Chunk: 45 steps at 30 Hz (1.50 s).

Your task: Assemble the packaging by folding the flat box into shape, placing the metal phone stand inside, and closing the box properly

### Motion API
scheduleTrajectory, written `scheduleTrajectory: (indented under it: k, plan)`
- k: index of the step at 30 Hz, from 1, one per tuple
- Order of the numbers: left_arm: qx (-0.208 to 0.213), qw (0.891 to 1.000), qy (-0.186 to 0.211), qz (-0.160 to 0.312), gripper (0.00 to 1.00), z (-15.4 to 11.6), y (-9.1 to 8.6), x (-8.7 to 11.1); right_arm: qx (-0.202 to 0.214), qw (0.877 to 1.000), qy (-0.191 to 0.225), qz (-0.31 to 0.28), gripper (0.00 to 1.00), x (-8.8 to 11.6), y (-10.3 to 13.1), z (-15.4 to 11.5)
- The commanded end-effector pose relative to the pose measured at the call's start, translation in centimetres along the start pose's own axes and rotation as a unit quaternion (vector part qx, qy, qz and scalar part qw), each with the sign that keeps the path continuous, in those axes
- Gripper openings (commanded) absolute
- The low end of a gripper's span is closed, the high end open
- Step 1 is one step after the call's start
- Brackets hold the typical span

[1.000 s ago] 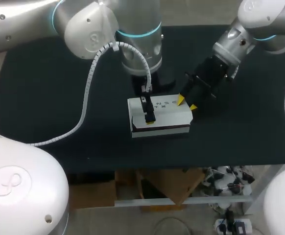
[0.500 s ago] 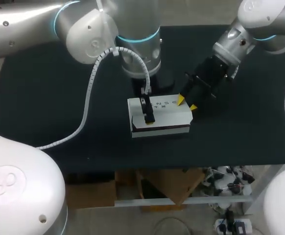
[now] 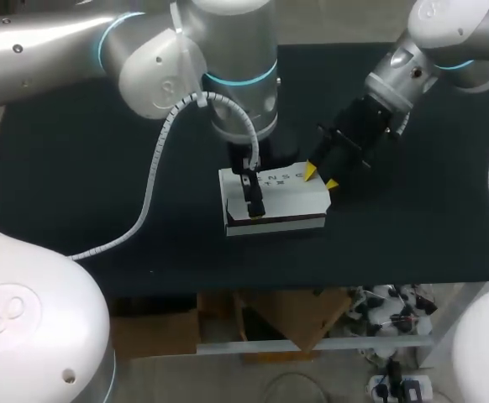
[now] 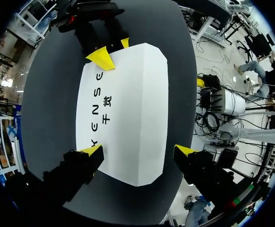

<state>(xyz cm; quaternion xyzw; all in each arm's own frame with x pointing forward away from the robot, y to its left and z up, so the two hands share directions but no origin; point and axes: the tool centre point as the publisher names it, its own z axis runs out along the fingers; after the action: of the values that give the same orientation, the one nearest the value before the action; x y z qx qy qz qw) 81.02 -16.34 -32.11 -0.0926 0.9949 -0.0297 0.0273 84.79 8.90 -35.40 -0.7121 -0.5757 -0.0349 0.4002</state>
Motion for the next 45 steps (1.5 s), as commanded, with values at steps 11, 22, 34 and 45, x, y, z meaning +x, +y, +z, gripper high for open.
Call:
scheduleTrajectory:
  k: [11, 22, 34, 45]
  plan:
    - [-0.008, 1.000, -0.007, -0.008, 0.99, 0.8, -0.5, -0.6, 0.001, 1.000, 0.000, 0.000, 0.42, 0.0, 0.1, 0.1]
    - [-0.010, 1.000, -0.008, -0.008, 0.96, 0.6, -0.5, -1.0, 0.001, 1.000, 0.000, 0.000, 0.42, 0.0, 0.1, 0.1]
    - [-0.021, 1.000, -0.020, -0.009, 0.92, 1.2, -0.8, -1.5, 0.001, 1.000, 0.000, 0.000, 0.42, 0.0, 0.1, 0.1]
    - [-0.027, 0.999, -0.033, -0.010, 0.93, 1.7, -0.9, -1.7, 0.001, 1.000, 0.000, 0.000, 0.43, 0.0, 0.1, 0.1]
